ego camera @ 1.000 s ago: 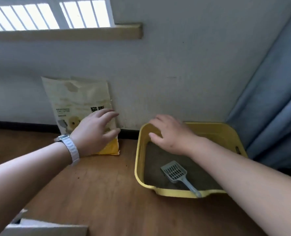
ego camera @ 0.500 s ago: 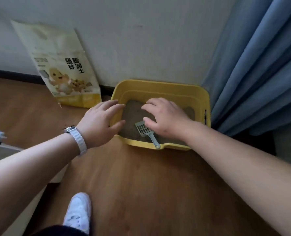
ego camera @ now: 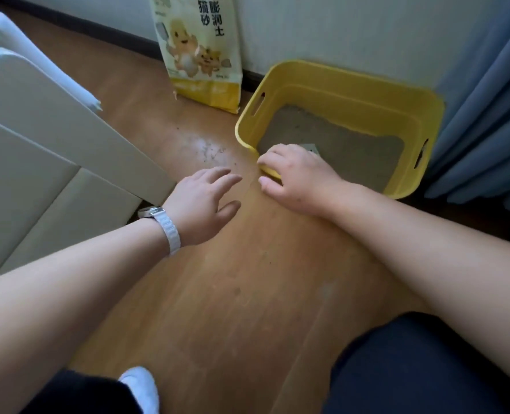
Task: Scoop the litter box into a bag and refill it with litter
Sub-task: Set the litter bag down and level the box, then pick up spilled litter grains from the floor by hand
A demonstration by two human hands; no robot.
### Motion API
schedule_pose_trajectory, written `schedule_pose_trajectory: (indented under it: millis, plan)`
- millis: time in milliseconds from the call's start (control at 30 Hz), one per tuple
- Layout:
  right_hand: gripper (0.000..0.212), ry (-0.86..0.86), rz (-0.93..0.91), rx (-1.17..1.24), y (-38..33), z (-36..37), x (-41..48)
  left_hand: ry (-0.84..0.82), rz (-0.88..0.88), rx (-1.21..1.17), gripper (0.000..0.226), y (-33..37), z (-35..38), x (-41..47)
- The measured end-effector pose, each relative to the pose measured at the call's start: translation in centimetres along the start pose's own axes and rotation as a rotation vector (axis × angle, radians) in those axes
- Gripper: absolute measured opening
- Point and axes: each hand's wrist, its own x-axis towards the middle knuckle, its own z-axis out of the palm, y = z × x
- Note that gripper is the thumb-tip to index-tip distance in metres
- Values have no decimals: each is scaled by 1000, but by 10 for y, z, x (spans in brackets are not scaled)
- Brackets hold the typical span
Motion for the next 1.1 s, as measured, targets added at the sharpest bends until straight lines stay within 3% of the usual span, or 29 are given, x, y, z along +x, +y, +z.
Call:
schedule_pose_trajectory:
  millis: [167,500,633,867,1100]
  plan:
    - [45,-67,137,-23,-11,65,5,8,3,-110,53,-46,90,-11]
    - [59,-274,443,-10,-9,213,-67,-250,175,-26,66,-94,215,-41]
    - [67,-390,419,-139,13,230,-86,-319,140,-3,78,-89,251,-40]
    - [73,-469,293,-283,47,247,-43,-253,76,-65,90,-78,282,-16]
    - [78,-475,252,-251,42,264,-45,-211,295,1,92,-80,294,-5]
